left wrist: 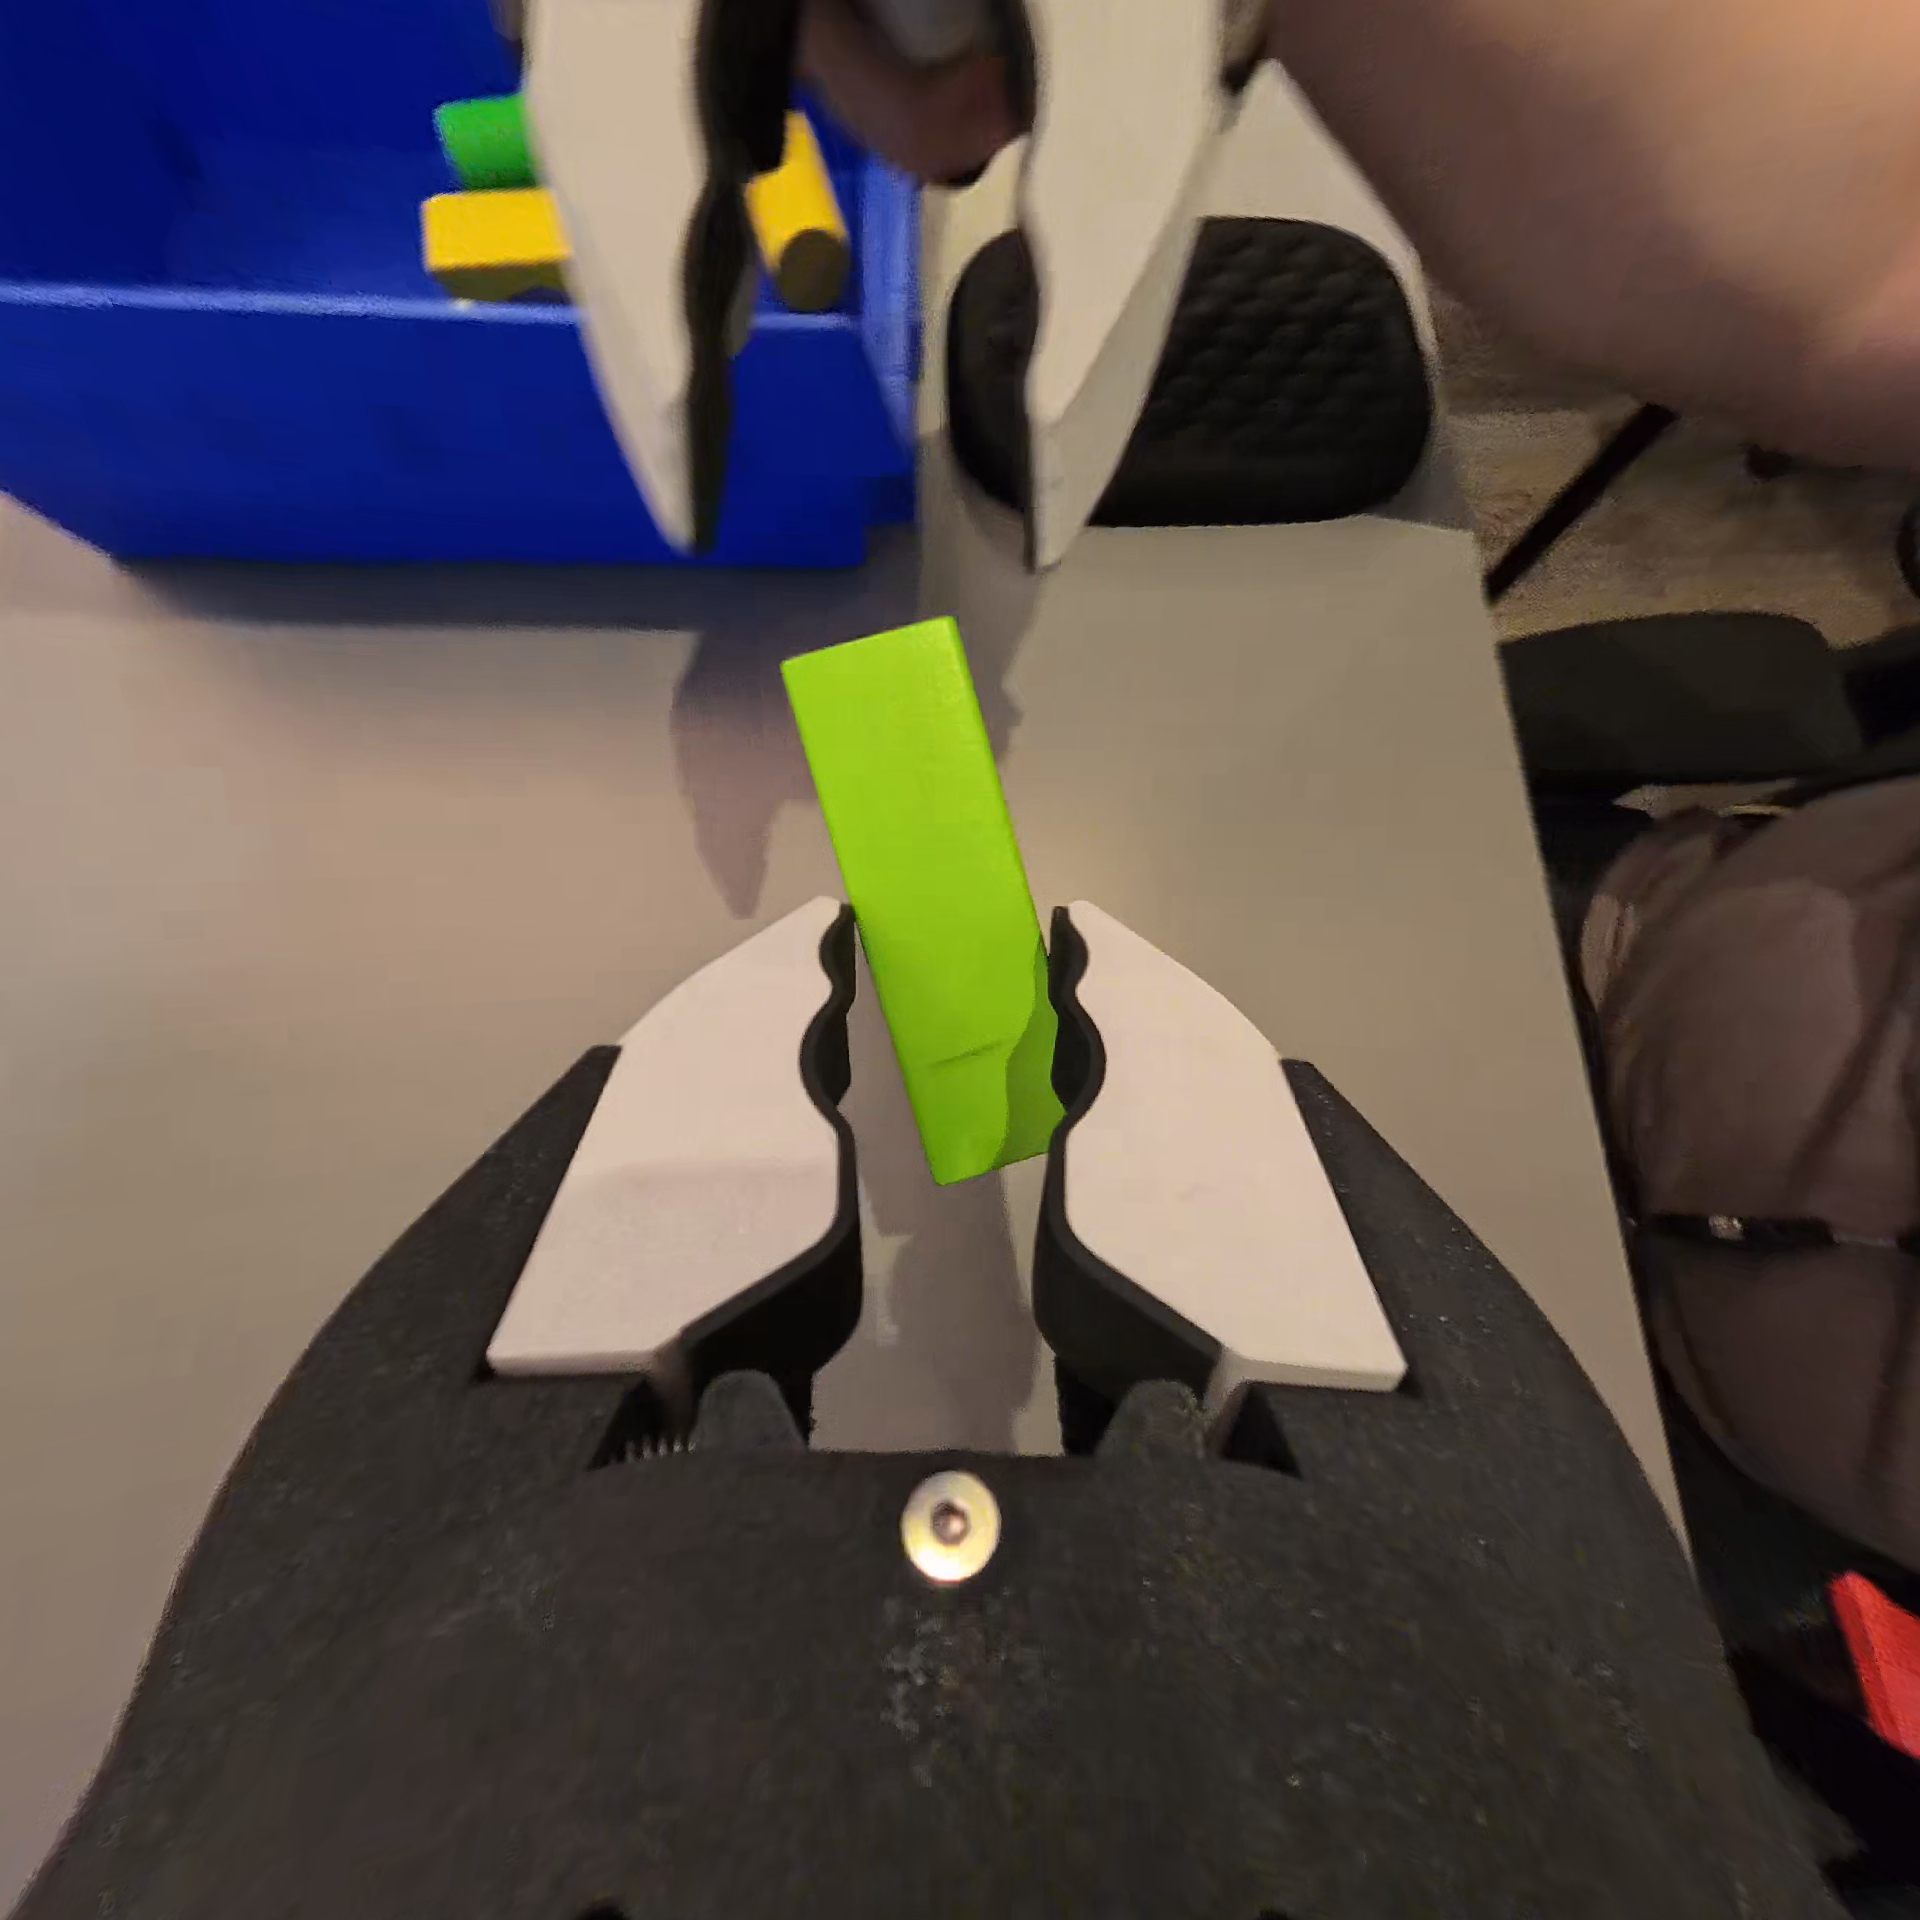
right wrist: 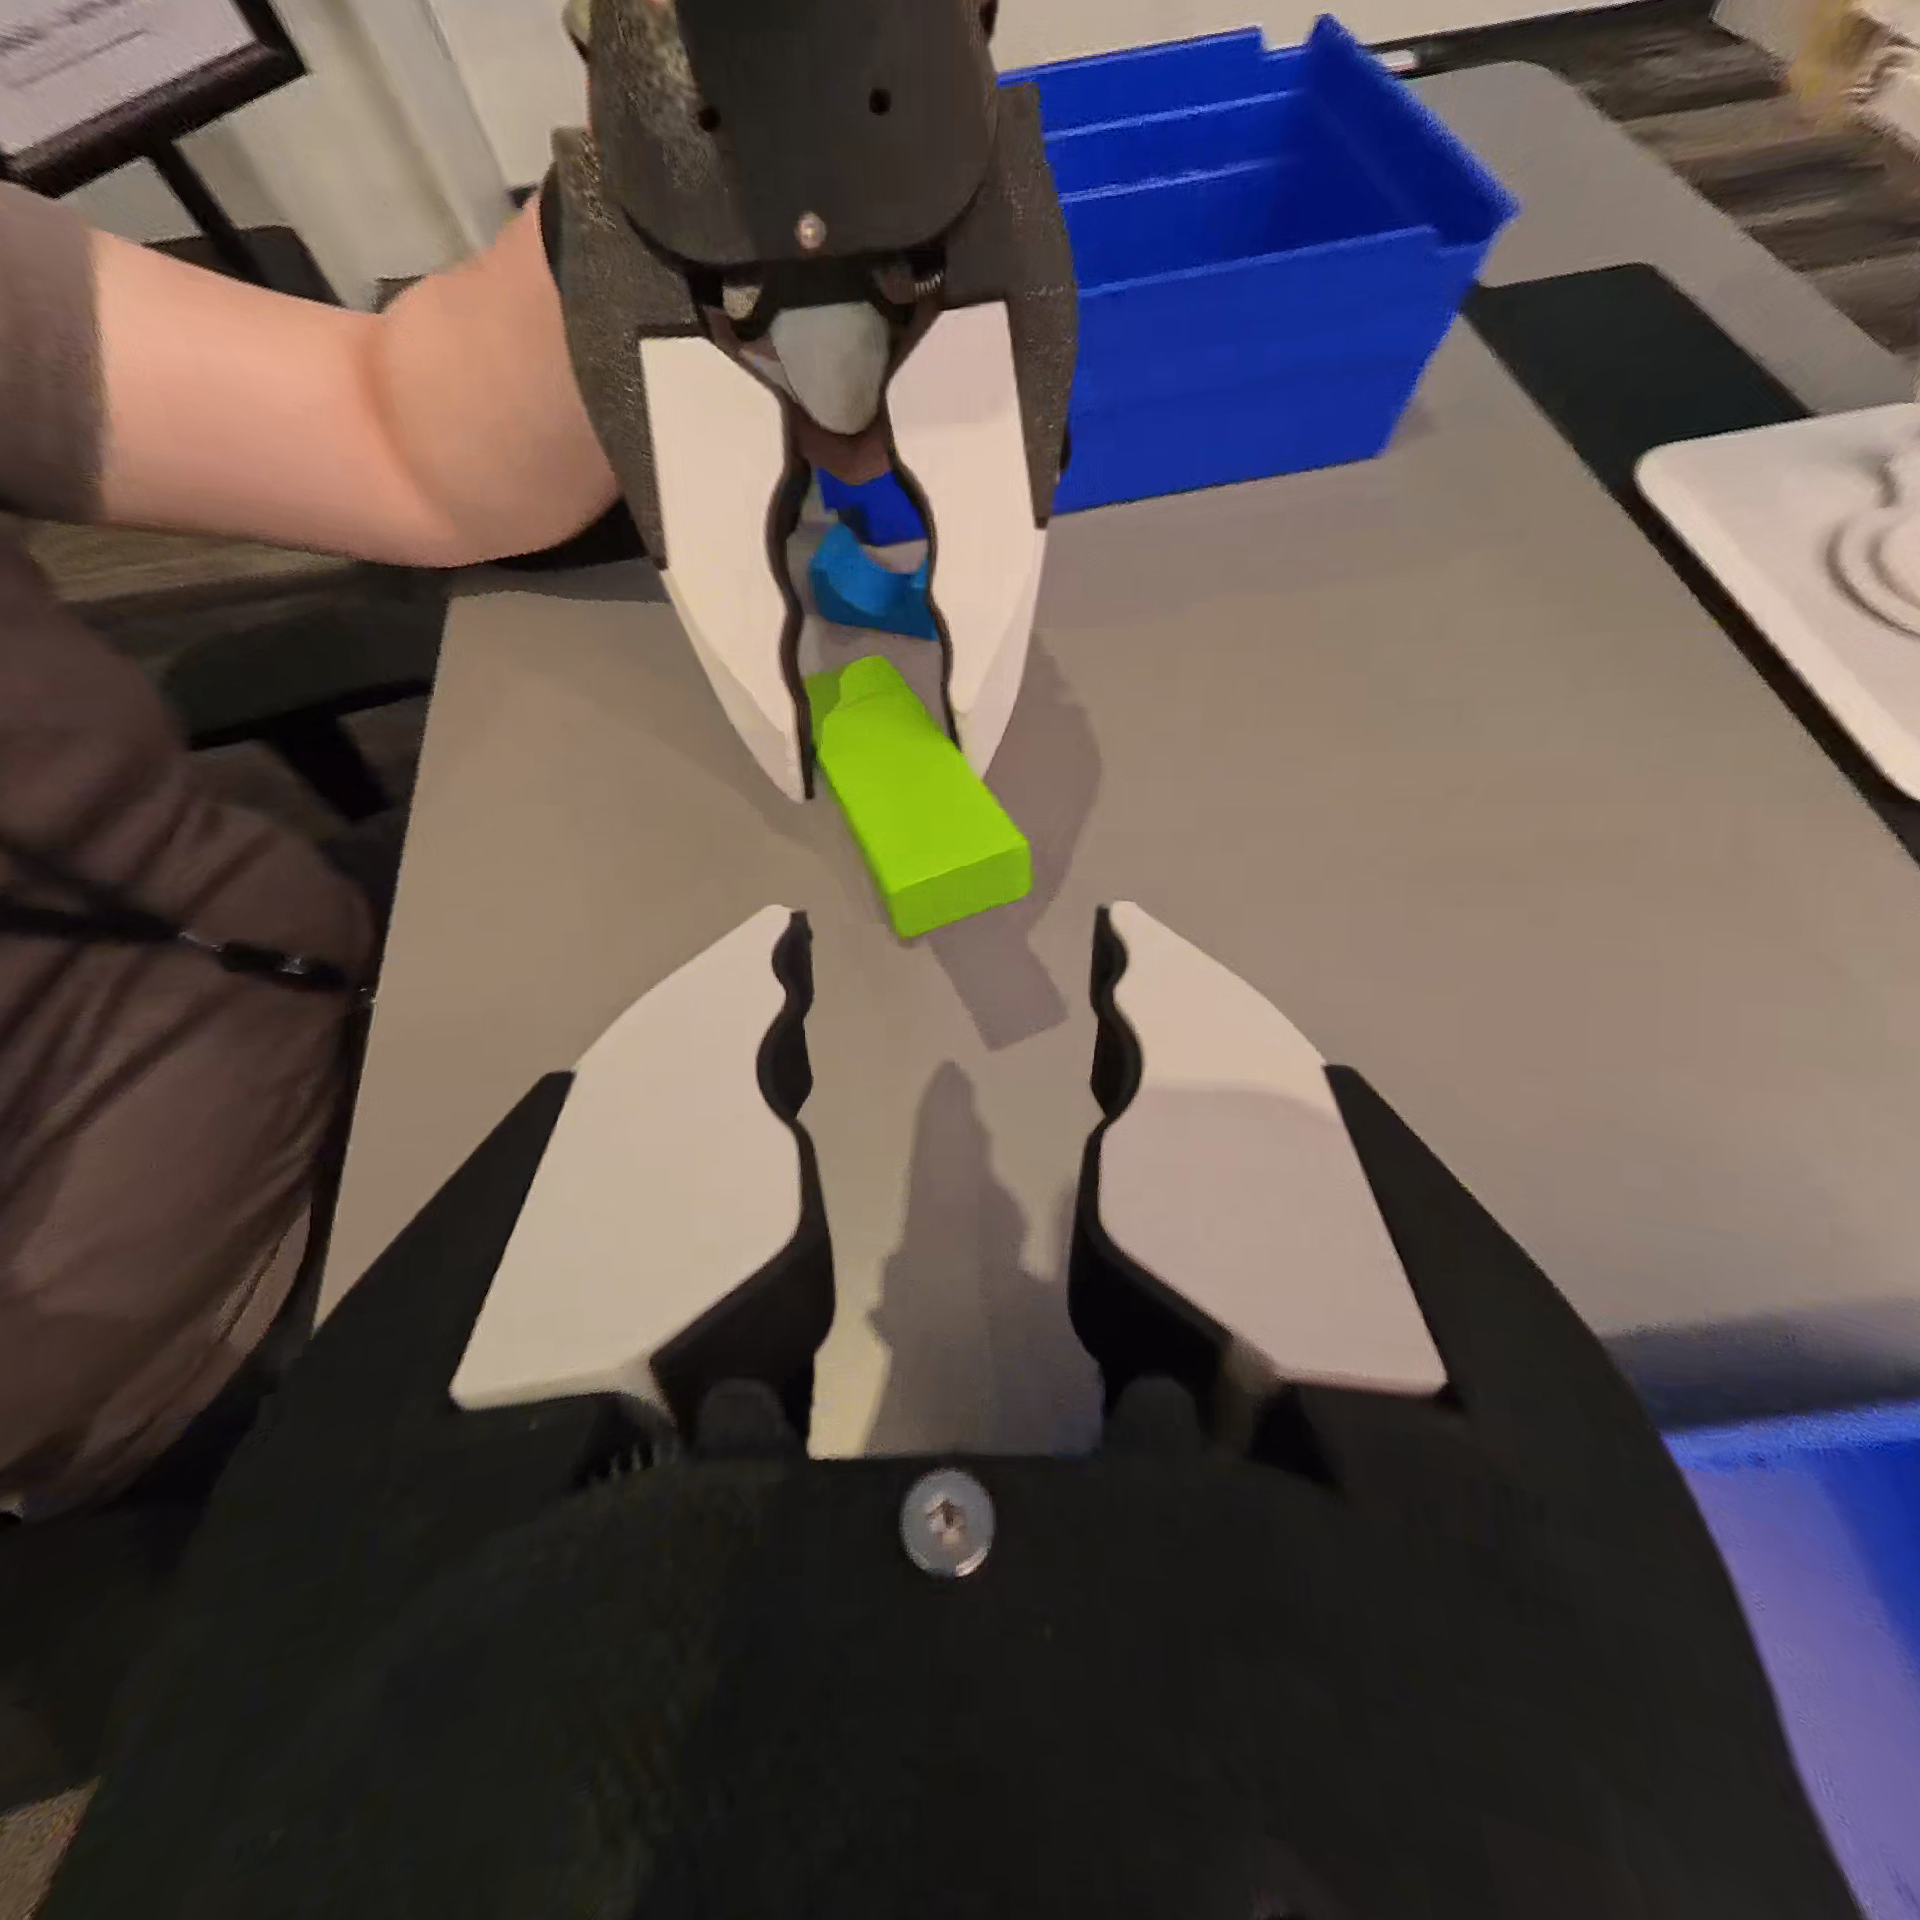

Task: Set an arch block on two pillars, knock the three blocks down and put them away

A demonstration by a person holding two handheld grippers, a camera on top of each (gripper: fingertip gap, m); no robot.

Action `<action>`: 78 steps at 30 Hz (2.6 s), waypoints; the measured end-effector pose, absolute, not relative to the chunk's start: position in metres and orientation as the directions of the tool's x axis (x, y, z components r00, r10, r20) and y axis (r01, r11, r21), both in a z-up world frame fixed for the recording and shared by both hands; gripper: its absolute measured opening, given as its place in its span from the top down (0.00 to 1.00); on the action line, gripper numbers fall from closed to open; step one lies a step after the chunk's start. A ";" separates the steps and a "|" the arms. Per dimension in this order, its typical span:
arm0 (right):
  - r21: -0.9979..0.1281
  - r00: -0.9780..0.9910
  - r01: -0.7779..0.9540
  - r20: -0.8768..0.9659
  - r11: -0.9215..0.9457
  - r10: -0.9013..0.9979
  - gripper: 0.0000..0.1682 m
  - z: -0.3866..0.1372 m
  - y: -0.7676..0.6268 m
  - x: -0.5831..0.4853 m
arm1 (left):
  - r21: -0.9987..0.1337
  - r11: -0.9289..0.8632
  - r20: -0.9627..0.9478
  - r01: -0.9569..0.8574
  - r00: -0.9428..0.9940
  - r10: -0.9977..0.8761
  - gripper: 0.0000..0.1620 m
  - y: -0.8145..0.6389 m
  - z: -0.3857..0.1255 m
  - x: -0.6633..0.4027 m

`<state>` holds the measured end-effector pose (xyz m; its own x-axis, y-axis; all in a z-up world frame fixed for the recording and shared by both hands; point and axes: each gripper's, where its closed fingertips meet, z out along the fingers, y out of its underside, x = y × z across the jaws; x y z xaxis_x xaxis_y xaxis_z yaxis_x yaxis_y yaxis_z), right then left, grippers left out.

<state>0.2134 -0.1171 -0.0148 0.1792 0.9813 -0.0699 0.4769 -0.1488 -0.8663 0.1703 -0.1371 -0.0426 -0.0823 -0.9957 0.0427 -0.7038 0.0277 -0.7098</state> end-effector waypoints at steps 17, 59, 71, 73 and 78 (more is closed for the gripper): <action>-0.835 0.152 0.538 -0.035 -0.112 0.988 0.79 -0.020 -0.129 0.214 | -0.608 0.143 -0.148 -0.781 -0.066 -0.987 0.56 -0.127 -0.031 0.126; -0.721 0.908 0.188 -0.130 -0.667 0.397 0.76 -0.070 0.051 0.416 | 0.010 0.012 -0.079 -1.000 -0.012 -0.997 0.77 -0.102 -0.118 -0.009; -0.738 0.869 0.198 -0.172 -0.645 0.463 0.76 -0.062 0.037 0.404 | 0.144 -0.053 -0.021 -0.988 0.051 -0.998 0.83 -0.100 -0.141 -0.025; -0.736 0.866 0.209 -0.166 -0.644 0.471 0.76 -0.062 0.037 0.402 | 0.170 -0.053 -0.019 -0.984 0.050 -0.999 0.86 -0.100 -0.145 -0.028; -0.731 0.857 0.226 -0.165 -0.644 0.488 0.77 -0.062 0.034 0.398 | 0.172 -0.090 0.025 -0.981 0.096 -0.995 0.87 -0.104 -0.146 -0.031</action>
